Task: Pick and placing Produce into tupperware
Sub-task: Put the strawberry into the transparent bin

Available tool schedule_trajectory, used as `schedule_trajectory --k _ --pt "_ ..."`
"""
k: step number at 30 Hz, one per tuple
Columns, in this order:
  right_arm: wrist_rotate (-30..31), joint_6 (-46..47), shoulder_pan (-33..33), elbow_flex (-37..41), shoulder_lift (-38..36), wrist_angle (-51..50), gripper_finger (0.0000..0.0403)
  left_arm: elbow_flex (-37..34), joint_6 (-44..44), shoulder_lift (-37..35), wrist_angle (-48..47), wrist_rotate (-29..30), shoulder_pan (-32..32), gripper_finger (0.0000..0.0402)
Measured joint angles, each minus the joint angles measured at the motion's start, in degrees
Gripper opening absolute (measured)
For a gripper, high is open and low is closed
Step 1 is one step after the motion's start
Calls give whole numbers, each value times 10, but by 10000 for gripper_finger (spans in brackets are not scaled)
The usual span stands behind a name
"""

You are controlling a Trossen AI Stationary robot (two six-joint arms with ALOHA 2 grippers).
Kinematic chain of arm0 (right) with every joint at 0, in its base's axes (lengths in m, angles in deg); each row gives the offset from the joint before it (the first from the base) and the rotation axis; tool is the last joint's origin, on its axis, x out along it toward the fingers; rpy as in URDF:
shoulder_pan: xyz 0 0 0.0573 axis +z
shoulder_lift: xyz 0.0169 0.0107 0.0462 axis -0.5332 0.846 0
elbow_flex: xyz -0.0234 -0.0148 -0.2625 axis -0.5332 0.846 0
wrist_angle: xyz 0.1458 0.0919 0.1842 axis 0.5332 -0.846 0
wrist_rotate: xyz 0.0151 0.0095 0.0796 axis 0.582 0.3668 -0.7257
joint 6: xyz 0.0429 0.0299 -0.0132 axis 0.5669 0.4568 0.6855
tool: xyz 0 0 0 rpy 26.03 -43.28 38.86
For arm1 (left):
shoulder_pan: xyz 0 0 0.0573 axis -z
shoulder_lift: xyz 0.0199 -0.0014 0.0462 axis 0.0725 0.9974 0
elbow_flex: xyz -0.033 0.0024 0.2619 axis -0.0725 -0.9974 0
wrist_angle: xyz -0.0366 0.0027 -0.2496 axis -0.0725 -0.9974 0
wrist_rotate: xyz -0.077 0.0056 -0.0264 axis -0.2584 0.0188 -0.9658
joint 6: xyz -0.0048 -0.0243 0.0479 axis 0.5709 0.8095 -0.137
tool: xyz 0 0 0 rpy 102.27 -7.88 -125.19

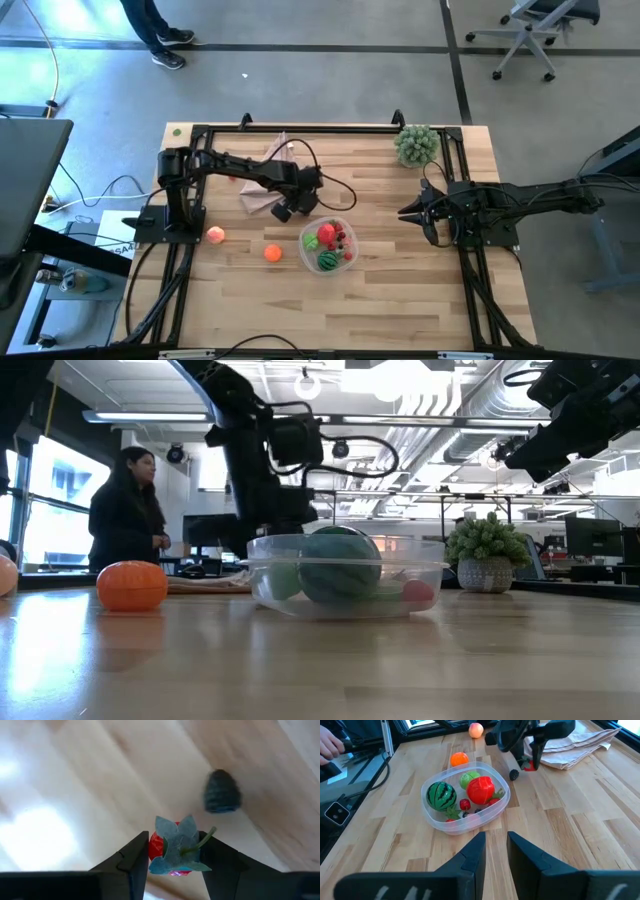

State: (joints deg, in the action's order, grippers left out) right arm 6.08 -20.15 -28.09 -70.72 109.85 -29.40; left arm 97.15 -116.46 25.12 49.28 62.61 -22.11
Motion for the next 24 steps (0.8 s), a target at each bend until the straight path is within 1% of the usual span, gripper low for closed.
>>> schedule_trajectory --k 3,8,12,16,21,24 --pt "0 0 0 0 0 0 68 27 20 0 -29 11 0 144" --pt "0 0 0 0 0 0 68 79 47 0 -88 11 0 144" --pt "0 0 0 0 0 0 68 126 85 0 -119 11 0 144" --pt "0 0 0 0 0 0 68 174 117 0 -155 -8 8 144" --pt "0 0 0 0 0 0 68 224 129 0 -198 -50 48 144" --pt "0 0 0 0 0 0 68 241 139 0 -221 -53 82 144"
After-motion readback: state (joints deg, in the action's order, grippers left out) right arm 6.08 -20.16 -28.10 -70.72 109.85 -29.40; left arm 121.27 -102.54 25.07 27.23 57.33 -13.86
